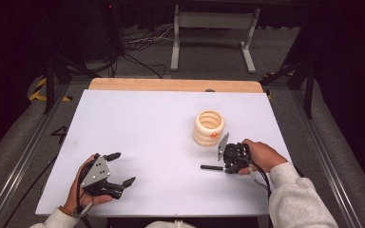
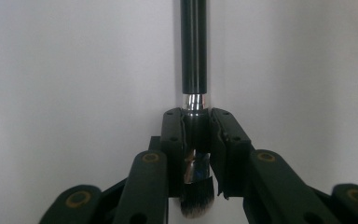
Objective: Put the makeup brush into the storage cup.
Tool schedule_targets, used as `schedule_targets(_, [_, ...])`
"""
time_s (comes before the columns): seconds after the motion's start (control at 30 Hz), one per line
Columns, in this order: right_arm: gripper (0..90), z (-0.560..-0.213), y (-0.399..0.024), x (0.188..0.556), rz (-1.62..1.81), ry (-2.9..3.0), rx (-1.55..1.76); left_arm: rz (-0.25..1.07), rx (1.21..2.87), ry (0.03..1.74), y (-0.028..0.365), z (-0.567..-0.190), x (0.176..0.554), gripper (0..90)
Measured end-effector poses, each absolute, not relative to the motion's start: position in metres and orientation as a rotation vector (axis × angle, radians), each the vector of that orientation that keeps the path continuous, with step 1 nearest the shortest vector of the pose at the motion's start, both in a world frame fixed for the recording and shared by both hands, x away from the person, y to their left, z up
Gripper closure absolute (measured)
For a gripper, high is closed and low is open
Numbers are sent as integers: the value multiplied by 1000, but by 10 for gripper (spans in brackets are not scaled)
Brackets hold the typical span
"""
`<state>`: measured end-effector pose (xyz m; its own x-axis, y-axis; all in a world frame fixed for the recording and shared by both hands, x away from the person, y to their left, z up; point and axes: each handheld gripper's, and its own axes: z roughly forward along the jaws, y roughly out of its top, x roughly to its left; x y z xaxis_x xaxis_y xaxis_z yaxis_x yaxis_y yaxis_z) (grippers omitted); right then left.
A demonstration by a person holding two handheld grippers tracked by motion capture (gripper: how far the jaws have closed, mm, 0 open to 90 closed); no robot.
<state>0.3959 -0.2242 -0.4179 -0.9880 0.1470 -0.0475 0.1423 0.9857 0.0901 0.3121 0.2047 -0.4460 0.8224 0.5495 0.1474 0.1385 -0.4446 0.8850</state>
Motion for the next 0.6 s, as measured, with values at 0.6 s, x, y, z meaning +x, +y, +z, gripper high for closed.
schedule_targets(0.6, [900, -400, -227, 374, 317, 2930, 188, 521, 2002, 483, 202, -445, 312, 81])
